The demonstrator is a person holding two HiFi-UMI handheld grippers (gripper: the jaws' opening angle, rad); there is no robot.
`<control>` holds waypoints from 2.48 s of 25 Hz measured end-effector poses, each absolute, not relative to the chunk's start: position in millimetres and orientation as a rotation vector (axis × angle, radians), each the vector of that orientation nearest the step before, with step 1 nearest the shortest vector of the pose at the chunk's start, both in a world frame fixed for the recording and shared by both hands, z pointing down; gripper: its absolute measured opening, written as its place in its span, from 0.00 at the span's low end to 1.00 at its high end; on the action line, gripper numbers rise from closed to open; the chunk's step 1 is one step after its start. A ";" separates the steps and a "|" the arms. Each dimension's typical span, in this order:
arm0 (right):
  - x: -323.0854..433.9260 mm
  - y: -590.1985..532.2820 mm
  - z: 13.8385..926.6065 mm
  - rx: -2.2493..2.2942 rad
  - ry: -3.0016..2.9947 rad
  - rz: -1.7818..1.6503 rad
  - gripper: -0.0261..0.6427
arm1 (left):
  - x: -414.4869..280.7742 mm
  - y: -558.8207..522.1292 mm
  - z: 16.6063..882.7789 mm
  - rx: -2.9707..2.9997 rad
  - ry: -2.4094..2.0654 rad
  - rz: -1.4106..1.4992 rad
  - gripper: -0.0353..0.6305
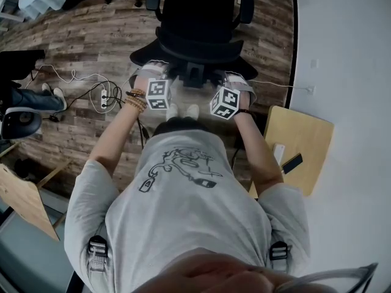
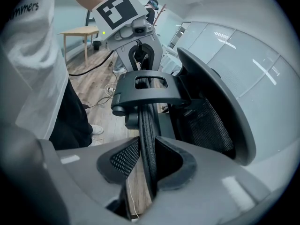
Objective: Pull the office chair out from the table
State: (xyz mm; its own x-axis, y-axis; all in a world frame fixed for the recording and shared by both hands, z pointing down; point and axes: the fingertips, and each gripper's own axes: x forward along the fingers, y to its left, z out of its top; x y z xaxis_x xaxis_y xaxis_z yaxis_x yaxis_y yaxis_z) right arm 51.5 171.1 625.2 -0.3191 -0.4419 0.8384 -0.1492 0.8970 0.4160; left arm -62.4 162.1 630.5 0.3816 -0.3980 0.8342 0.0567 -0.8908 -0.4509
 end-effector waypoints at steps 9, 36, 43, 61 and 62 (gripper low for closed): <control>50.6 171.3 622.6 0.453 -1.917 -0.322 0.22 | -62.5 161.6 629.2 -2.262 0.318 -1.530 0.23; 38.2 185.7 470.2 0.839 -2.430 0.086 0.12 | -27.0 174.6 456.4 -2.837 0.822 -0.799 0.09; 25.7 190.9 384.1 0.953 -2.661 0.148 0.05 | -13.7 179.8 366.5 -3.041 0.938 -0.324 0.07; -0.6 207.6 277.0 0.924 -2.884 0.077 0.05 | -22.7 187.3 267.2 -3.091 0.955 0.025 0.06; -1.1 206.3 276.5 0.924 -2.886 0.080 0.05 | -22.9 186.3 266.7 -3.098 0.955 0.023 0.06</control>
State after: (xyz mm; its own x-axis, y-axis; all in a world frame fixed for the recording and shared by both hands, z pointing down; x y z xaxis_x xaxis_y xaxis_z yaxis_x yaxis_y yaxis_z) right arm -1.1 206.3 276.5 -0.8085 -0.5760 0.1211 -0.5818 0.8132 -0.0166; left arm -22.9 186.3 266.7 0.8267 -0.5624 0.0161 -0.5610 -0.8218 0.0999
